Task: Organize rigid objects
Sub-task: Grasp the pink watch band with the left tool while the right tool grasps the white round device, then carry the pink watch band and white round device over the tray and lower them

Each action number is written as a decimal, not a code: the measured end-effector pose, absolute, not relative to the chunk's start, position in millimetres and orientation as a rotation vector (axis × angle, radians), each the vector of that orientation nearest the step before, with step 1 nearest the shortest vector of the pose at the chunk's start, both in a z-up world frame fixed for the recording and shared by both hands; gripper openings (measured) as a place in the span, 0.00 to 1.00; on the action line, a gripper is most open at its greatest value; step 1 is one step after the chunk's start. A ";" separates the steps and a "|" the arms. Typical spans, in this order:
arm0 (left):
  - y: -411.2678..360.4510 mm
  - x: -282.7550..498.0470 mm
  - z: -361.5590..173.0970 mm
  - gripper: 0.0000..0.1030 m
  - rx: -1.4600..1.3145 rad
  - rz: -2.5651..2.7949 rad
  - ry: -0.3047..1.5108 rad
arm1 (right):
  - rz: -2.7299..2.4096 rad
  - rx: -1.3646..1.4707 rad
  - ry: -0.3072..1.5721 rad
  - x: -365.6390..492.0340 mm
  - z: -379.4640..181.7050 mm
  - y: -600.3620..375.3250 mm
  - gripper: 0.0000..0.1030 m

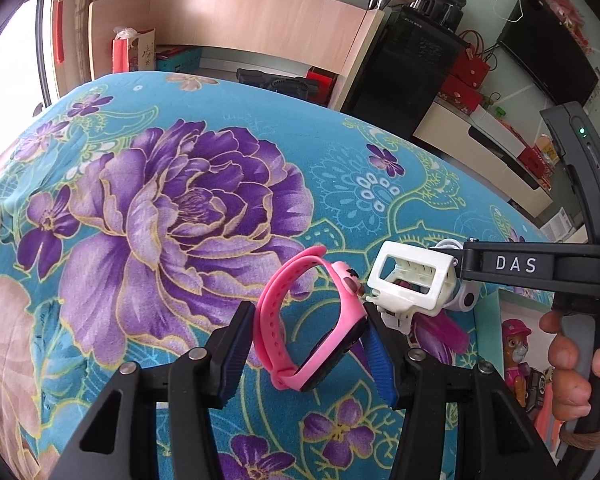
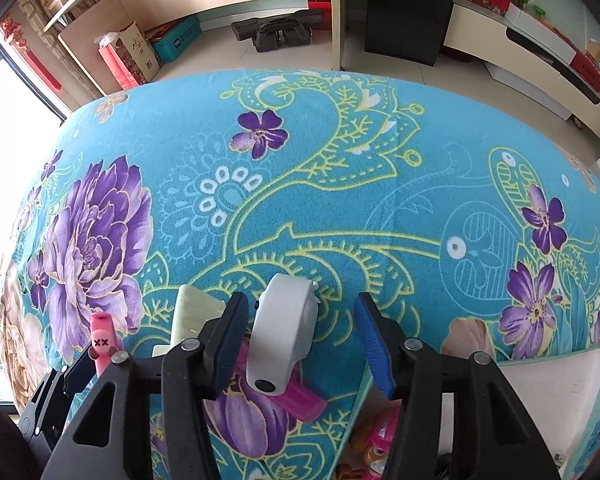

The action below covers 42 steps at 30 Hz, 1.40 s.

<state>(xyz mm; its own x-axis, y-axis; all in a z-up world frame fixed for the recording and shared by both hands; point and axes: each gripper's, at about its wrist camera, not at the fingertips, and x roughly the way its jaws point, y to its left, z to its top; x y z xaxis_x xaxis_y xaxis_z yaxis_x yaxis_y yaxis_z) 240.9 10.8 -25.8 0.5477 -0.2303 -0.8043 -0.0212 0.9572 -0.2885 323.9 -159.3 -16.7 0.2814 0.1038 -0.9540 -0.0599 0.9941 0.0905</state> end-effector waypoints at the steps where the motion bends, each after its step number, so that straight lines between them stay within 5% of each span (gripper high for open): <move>1: 10.9 241.3 -26.2 0.54 -0.281 -0.126 0.987 | 0.108 0.043 1.287 325.2 -20.0 -158.6 0.48; 12: 7.6 239.8 -22.7 0.54 -0.271 -0.120 0.977 | 0.165 0.117 1.248 317.3 -6.9 -169.0 0.19; 29: -19.4 217.3 28.1 0.54 -0.207 -0.181 0.848 | 0.145 0.126 1.109 263.1 60.1 -214.3 0.18; 42: -144.1 190.1 52.7 0.54 0.012 -0.425 0.775 | -0.047 0.085 1.123 204.5 62.7 -311.1 0.18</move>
<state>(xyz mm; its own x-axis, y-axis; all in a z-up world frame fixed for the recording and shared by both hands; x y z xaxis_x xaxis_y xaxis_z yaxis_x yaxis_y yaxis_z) 190.1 -144.1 52.7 0.6345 -0.3674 -0.6801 0.3763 0.9153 -0.1434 204.5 -311.1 62.7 0.4327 0.0052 -0.9015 0.0801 0.9958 0.0442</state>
